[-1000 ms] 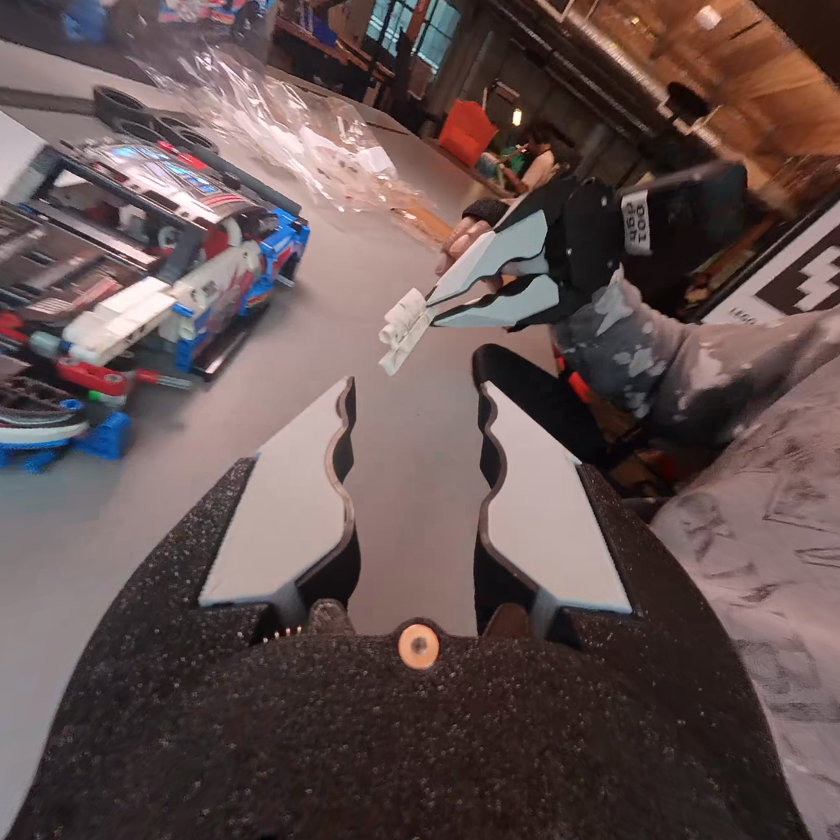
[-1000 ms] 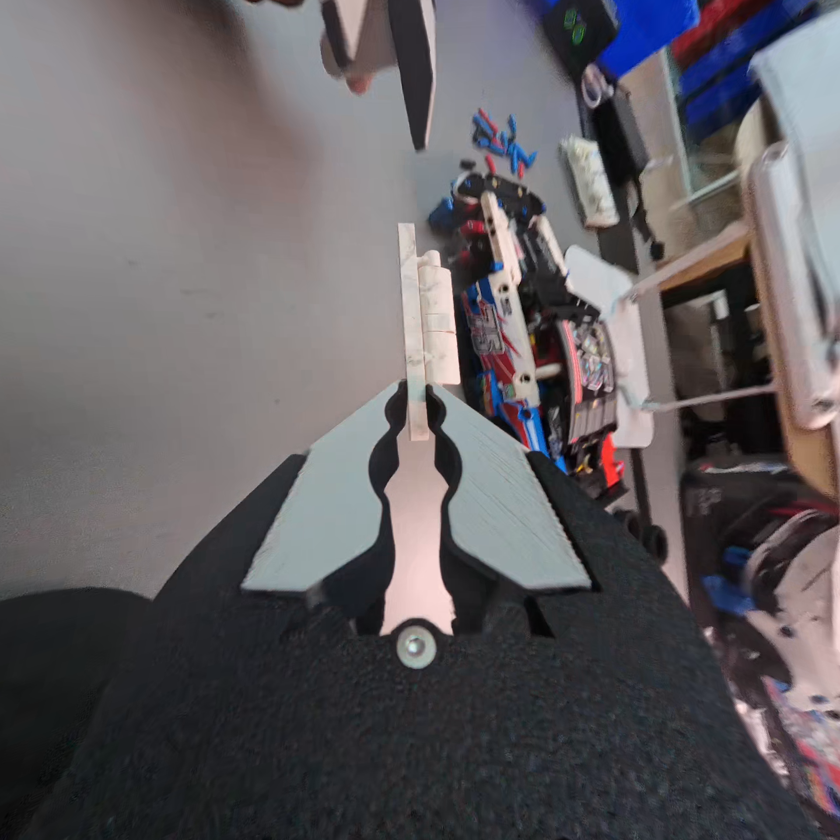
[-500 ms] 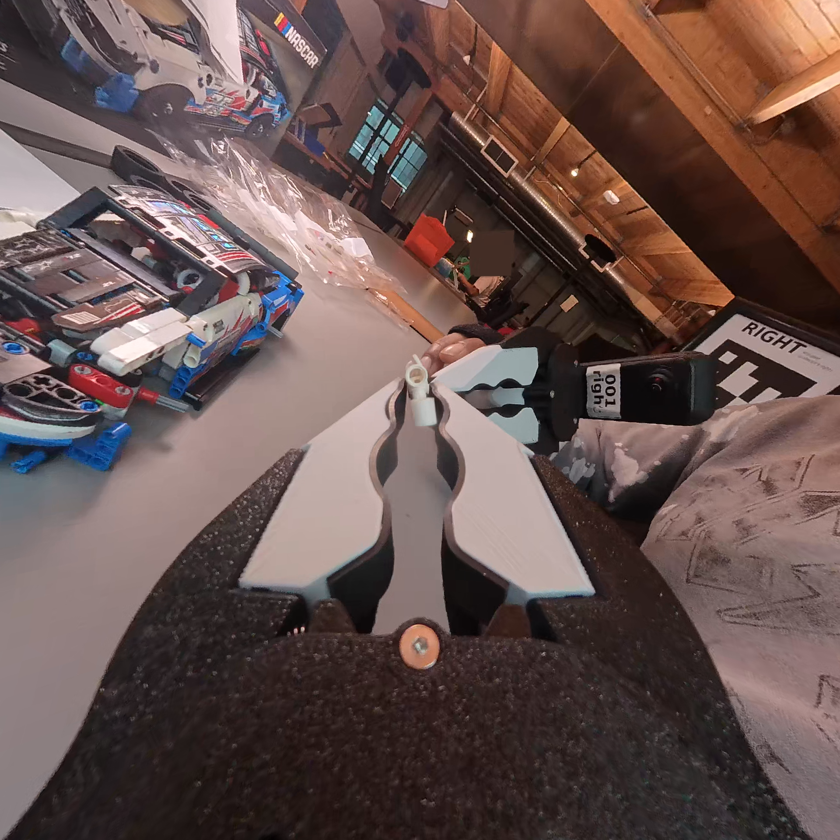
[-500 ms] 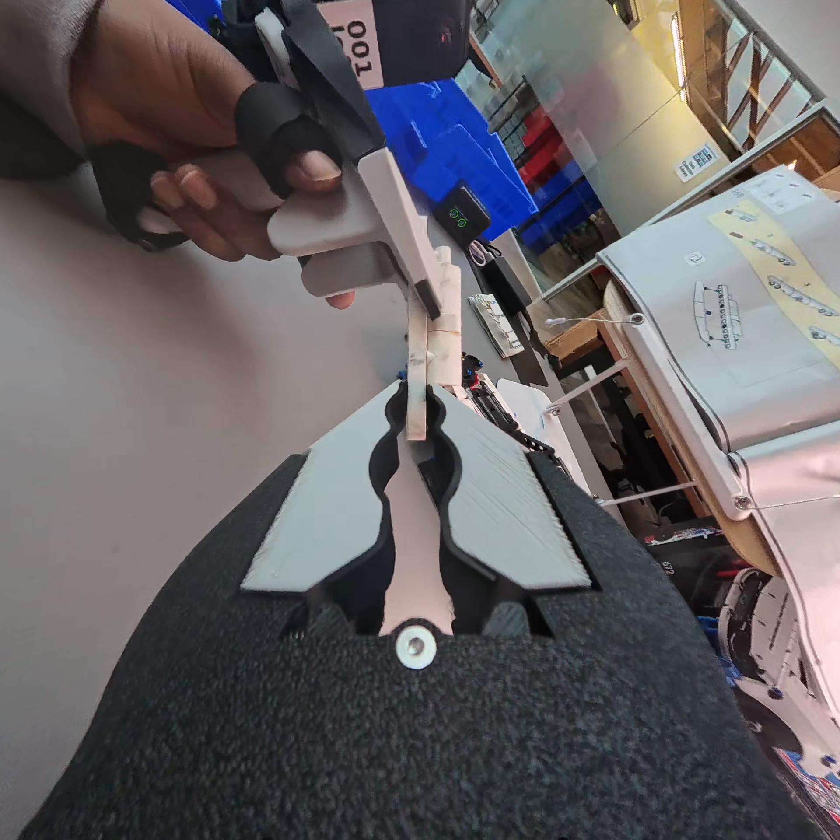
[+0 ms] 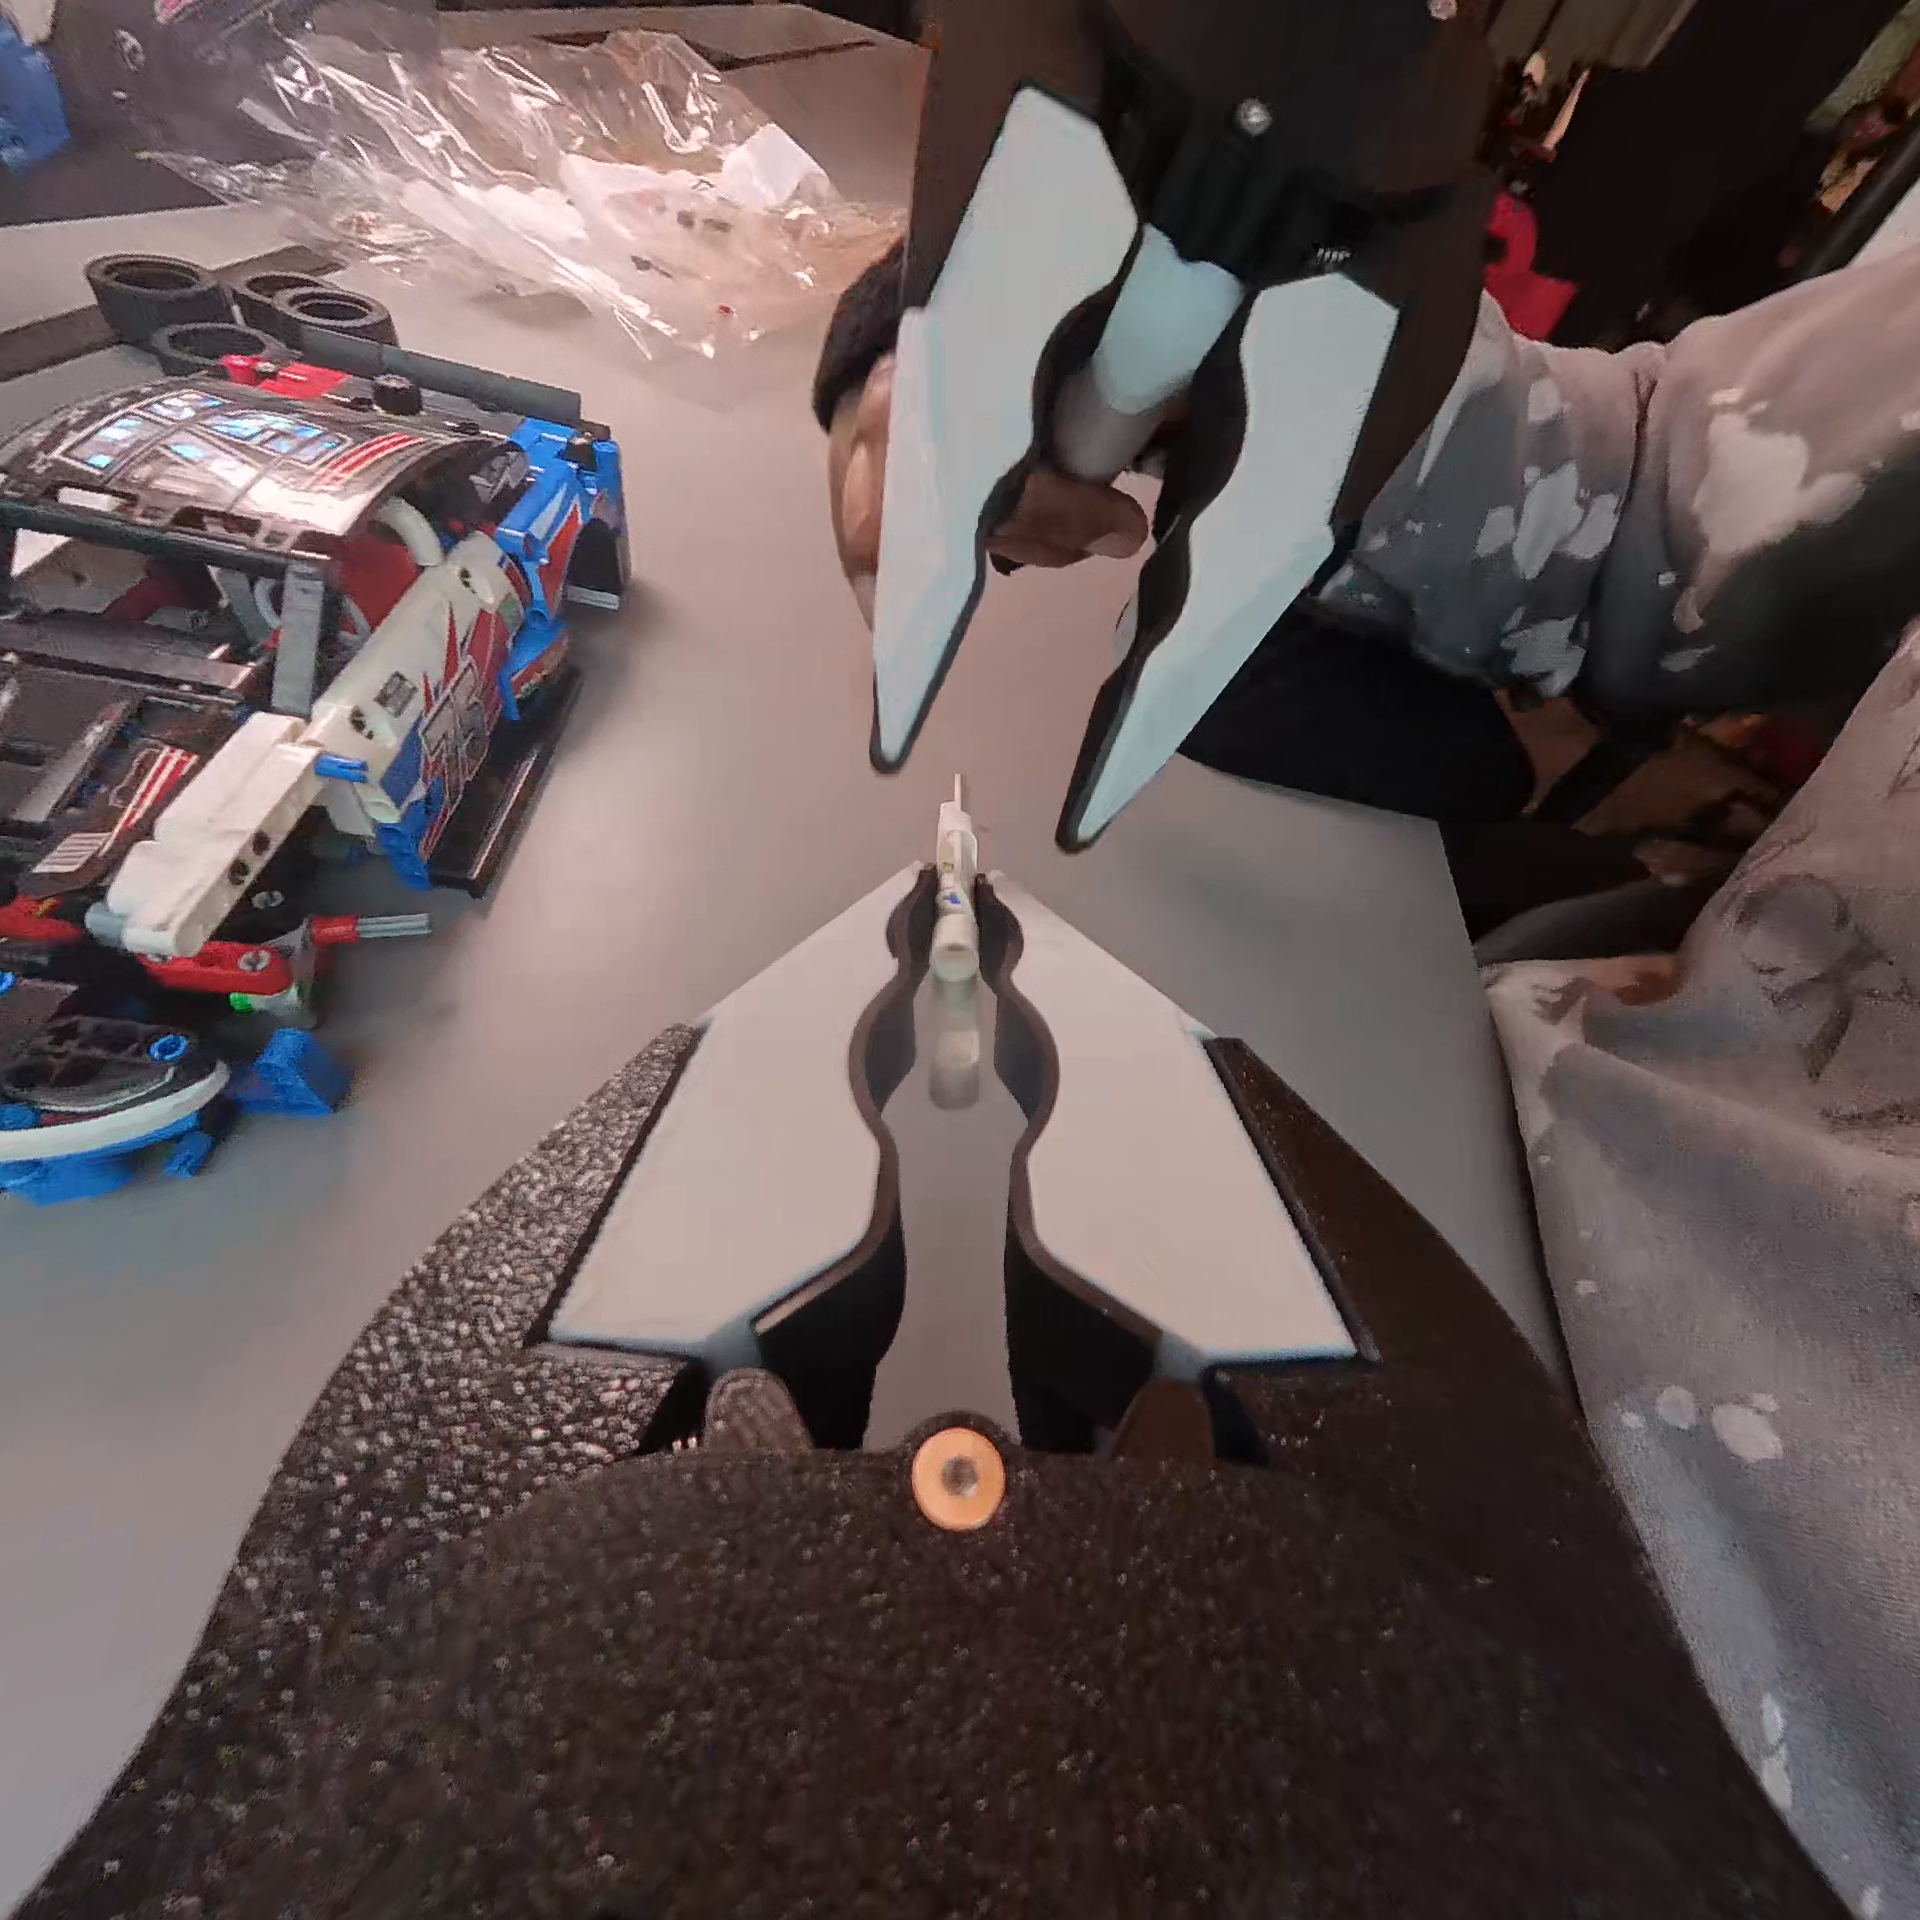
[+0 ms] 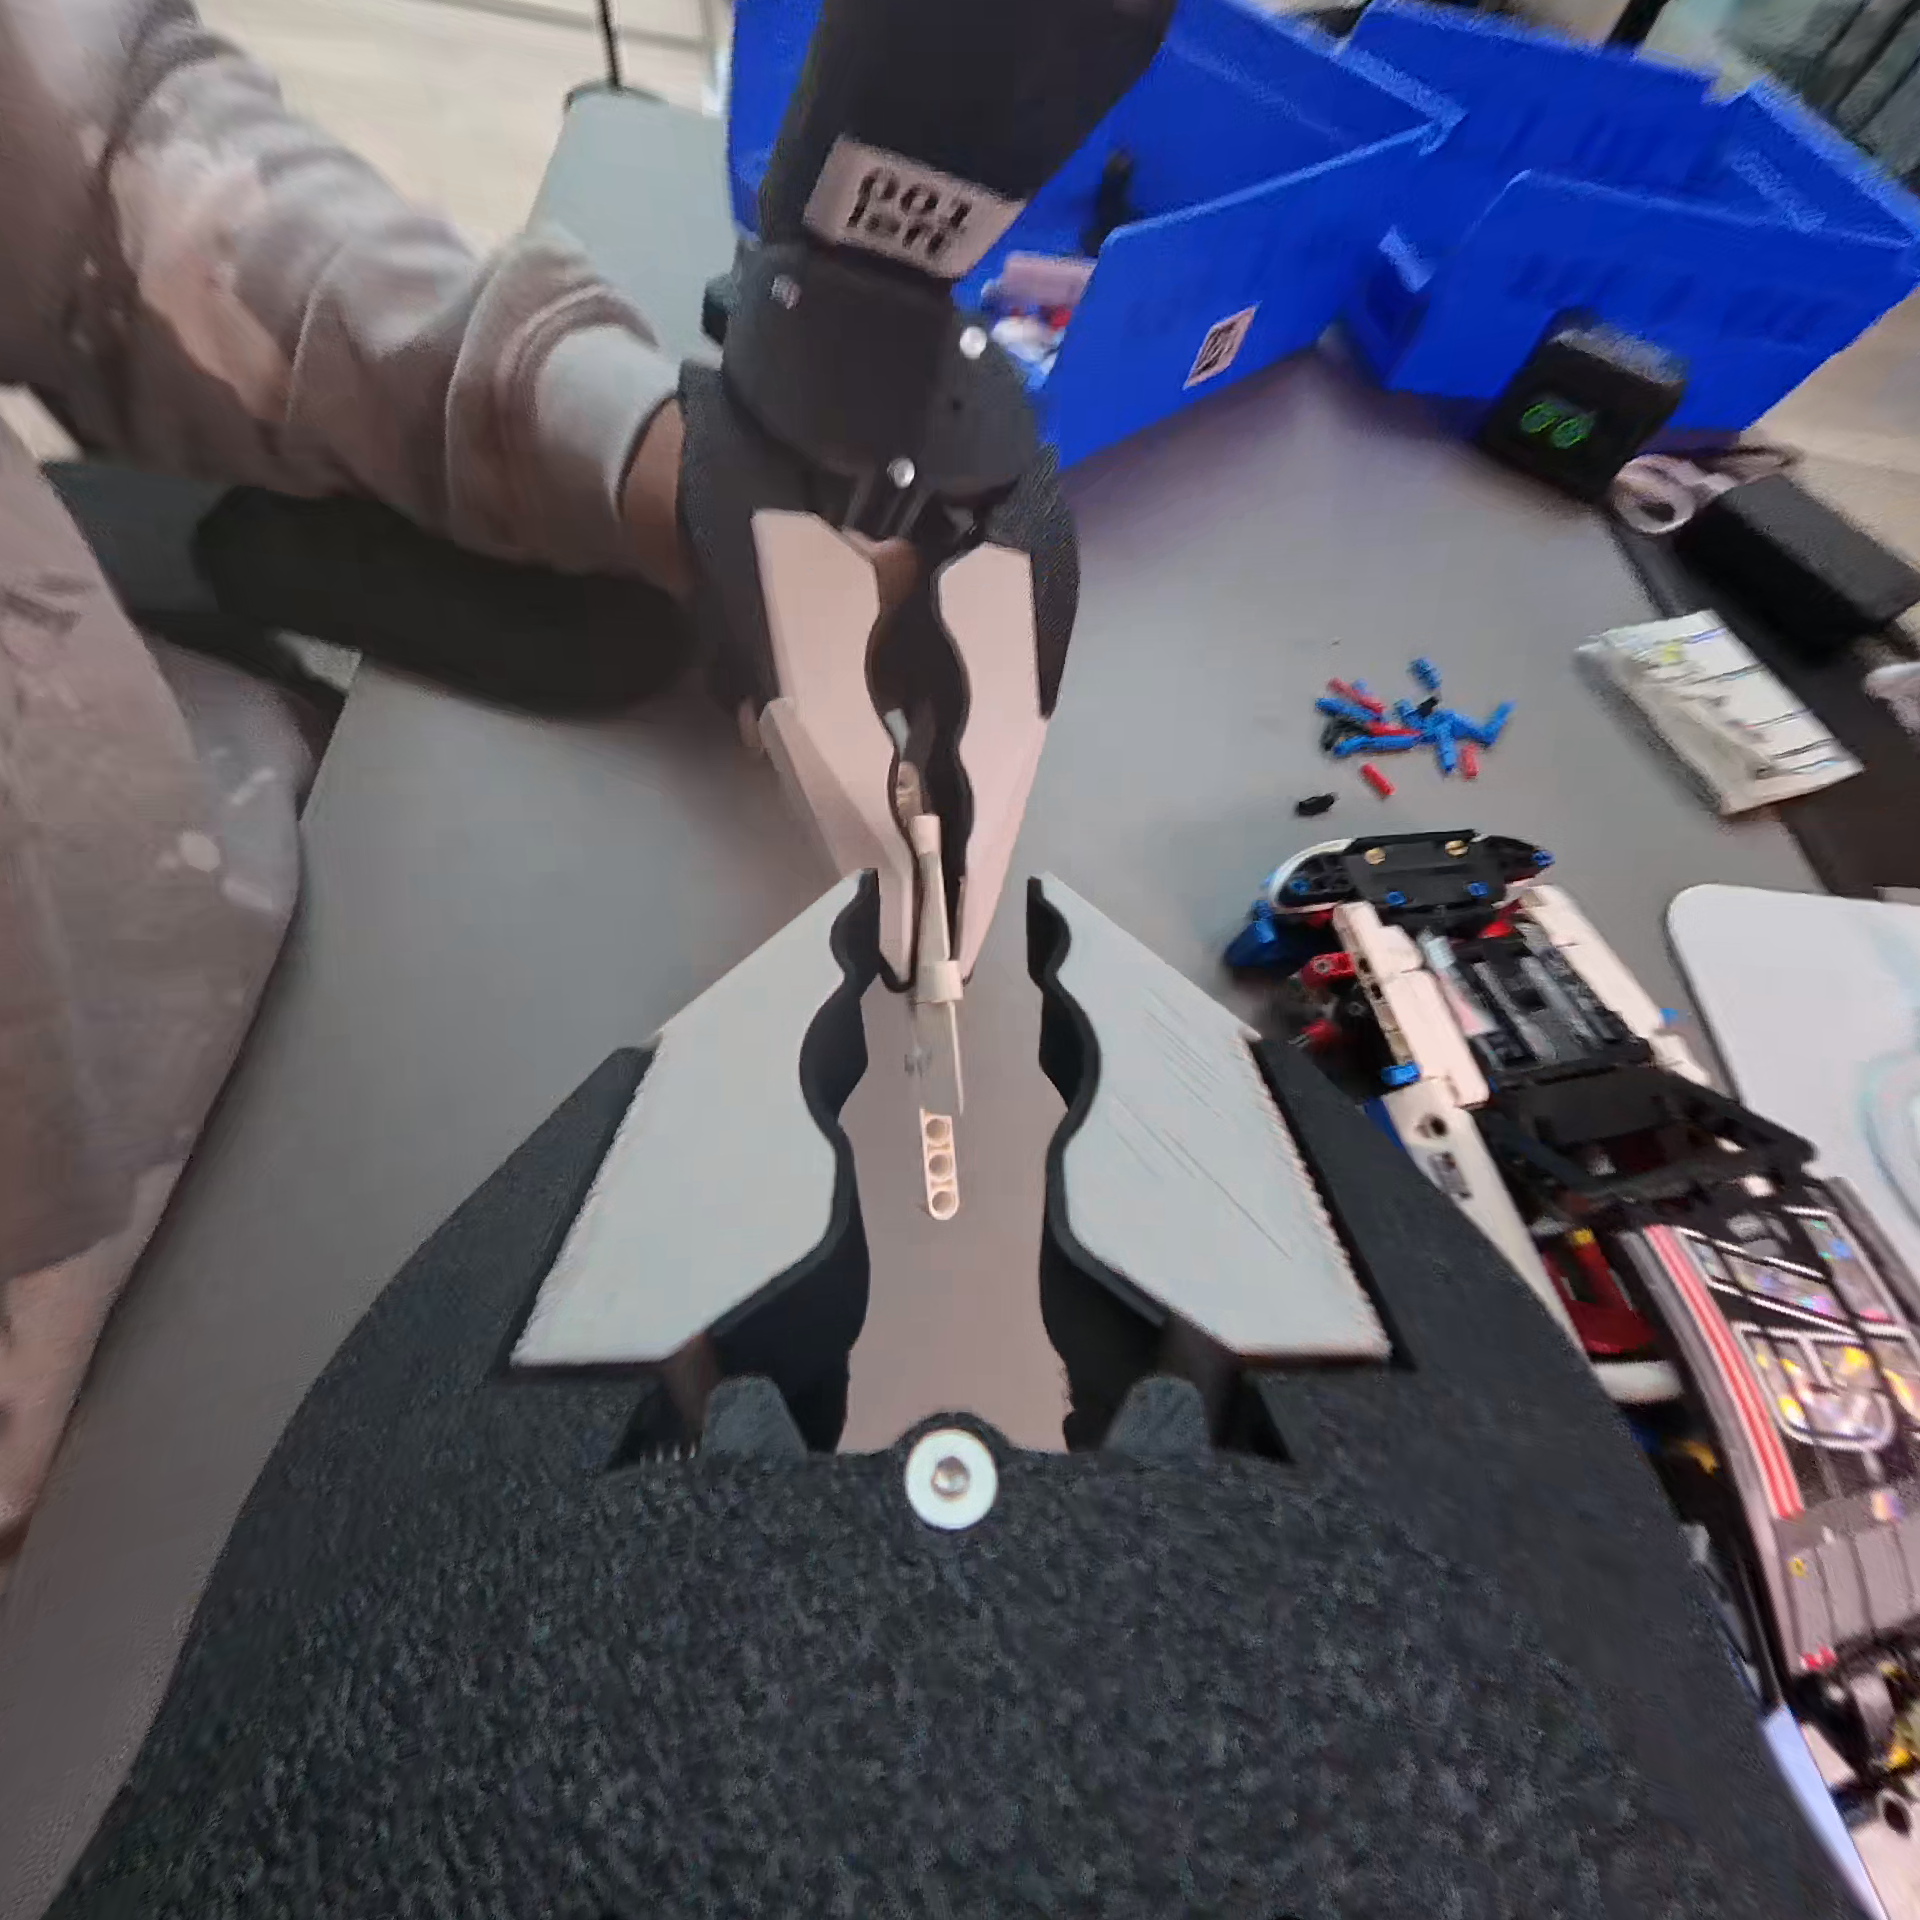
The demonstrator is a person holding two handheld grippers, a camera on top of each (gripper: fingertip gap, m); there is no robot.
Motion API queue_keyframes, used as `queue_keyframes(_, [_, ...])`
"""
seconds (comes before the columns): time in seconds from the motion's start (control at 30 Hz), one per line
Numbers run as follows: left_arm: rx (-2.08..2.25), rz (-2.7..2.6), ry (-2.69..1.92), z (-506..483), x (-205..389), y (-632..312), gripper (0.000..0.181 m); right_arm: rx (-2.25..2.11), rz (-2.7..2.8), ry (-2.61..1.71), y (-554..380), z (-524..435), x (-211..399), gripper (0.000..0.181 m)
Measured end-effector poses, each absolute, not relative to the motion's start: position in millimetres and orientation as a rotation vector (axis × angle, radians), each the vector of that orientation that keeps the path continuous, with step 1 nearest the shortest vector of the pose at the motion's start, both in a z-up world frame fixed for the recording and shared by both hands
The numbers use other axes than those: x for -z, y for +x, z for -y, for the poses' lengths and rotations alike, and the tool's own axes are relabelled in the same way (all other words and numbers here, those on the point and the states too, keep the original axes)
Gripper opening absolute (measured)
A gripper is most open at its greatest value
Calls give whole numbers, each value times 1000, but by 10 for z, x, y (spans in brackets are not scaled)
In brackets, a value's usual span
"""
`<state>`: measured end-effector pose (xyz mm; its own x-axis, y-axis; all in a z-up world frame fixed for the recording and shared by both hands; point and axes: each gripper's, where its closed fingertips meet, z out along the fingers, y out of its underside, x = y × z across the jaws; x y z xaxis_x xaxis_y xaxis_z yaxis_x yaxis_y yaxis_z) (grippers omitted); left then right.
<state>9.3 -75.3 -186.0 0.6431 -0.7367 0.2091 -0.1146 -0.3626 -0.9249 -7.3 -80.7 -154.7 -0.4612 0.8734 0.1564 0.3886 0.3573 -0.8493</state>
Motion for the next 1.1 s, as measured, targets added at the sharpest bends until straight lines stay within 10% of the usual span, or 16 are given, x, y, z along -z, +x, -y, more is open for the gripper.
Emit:
queue_keyframes(0.47, [890, -541, -1673, 764, 1485, -117, 15, -1399, 1803, -1119, -68, 787, 1509, 0])
queue_keyframes(1.1, [933, -585, -1684, 827, 1480, 18, 5, -1591, 1637, -1161, -105, 828, 1316, 14])
